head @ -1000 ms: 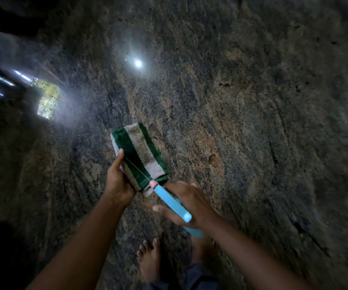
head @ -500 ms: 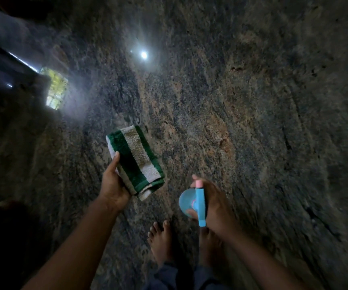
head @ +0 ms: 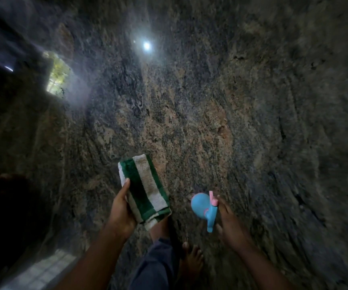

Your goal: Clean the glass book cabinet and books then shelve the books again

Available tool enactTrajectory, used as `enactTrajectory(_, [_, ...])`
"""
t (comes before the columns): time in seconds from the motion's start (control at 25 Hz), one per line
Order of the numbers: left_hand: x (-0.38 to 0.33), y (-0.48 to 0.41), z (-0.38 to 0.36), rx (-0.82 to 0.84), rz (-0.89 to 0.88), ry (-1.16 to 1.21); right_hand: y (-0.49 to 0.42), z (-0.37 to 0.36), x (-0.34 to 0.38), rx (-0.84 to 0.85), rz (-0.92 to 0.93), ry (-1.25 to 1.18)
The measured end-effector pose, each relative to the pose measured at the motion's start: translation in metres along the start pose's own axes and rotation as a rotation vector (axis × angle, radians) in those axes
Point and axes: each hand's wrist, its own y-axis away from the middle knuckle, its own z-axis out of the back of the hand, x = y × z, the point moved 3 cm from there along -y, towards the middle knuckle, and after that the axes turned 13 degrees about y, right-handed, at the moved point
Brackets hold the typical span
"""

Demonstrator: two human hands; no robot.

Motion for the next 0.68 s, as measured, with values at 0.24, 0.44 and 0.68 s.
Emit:
enactTrajectory(0.24, [-0.005, 0.100, -0.030, 0.022, 0.064, -0.028, 0.046, 0.081, 0.067, -0.022, -0.142, -0.074])
enactTrajectory(0.44, [-0.061, 0.259, -0.050, 0.057, 0.019, -0.003, 0.146, 0.207, 0.225, 0.163, -0.182, -0.700])
enactTrajectory(0.68, [-0.168, 0.394, -0.045, 0.134, -0.134, 0.122, 0.215, 0.291, 0.411, 0.339, 0.103, -0.953])
